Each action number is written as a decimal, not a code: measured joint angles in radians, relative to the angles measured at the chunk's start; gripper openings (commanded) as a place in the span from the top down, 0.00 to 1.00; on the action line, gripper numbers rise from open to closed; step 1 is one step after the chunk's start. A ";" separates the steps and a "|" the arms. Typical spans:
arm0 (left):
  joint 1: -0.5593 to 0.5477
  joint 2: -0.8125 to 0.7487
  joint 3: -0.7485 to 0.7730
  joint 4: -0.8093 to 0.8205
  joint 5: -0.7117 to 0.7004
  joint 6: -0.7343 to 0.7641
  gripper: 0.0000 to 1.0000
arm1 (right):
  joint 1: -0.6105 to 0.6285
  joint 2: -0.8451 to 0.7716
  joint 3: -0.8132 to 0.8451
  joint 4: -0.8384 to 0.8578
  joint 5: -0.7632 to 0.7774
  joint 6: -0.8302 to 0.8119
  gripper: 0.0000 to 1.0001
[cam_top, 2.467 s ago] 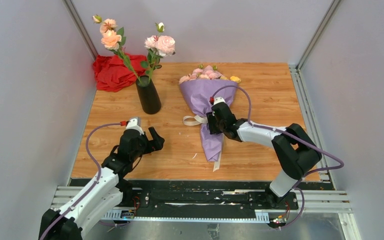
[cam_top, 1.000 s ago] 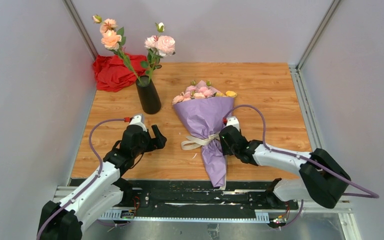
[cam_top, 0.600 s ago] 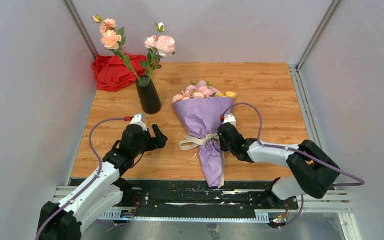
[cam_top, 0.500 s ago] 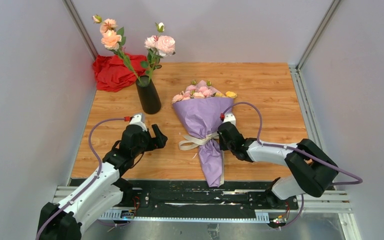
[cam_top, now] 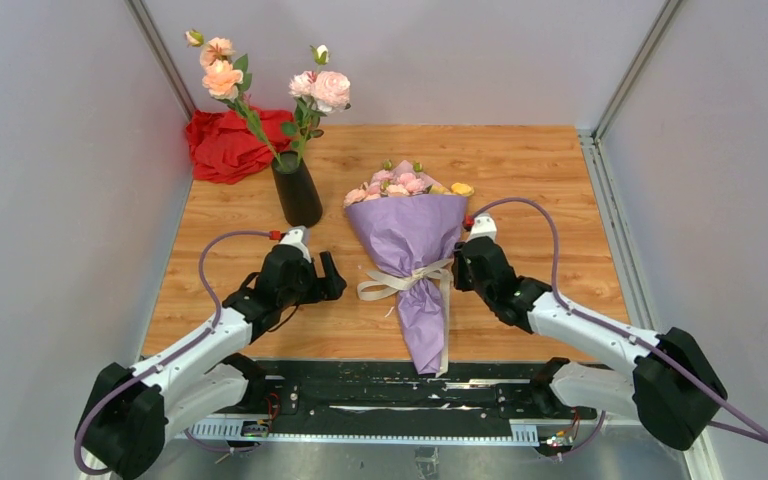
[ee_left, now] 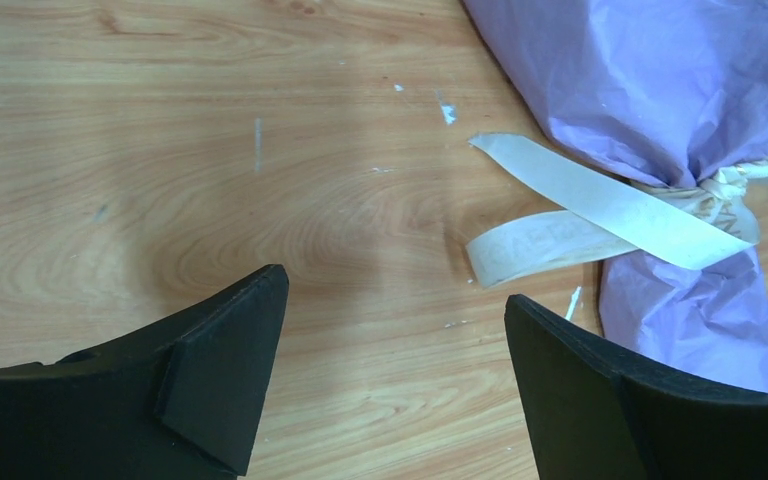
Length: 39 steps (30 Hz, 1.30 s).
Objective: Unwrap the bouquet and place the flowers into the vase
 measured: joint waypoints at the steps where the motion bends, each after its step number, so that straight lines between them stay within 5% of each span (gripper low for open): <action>1: -0.010 0.012 0.004 0.007 0.001 0.000 0.11 | -0.006 -0.018 0.000 -0.004 0.002 -0.009 0.51; 6: -0.042 0.031 0.013 0.040 0.002 -0.001 0.11 | -0.019 0.026 0.003 -0.030 -0.012 -0.052 0.36; 21: -0.047 0.005 0.013 0.018 -0.018 0.008 0.11 | -0.020 0.282 0.092 -0.003 -0.072 -0.058 0.37; 27: -0.047 -0.017 0.013 0.007 -0.022 0.011 0.11 | -0.022 0.339 0.114 0.023 -0.075 -0.065 0.76; 32: -0.047 -0.021 0.013 0.006 -0.027 0.011 0.11 | -0.023 0.325 0.115 0.024 -0.083 -0.065 0.97; 39: -0.047 0.031 0.015 0.026 -0.023 0.011 0.11 | -0.023 0.159 0.115 -0.028 -0.090 -0.066 1.00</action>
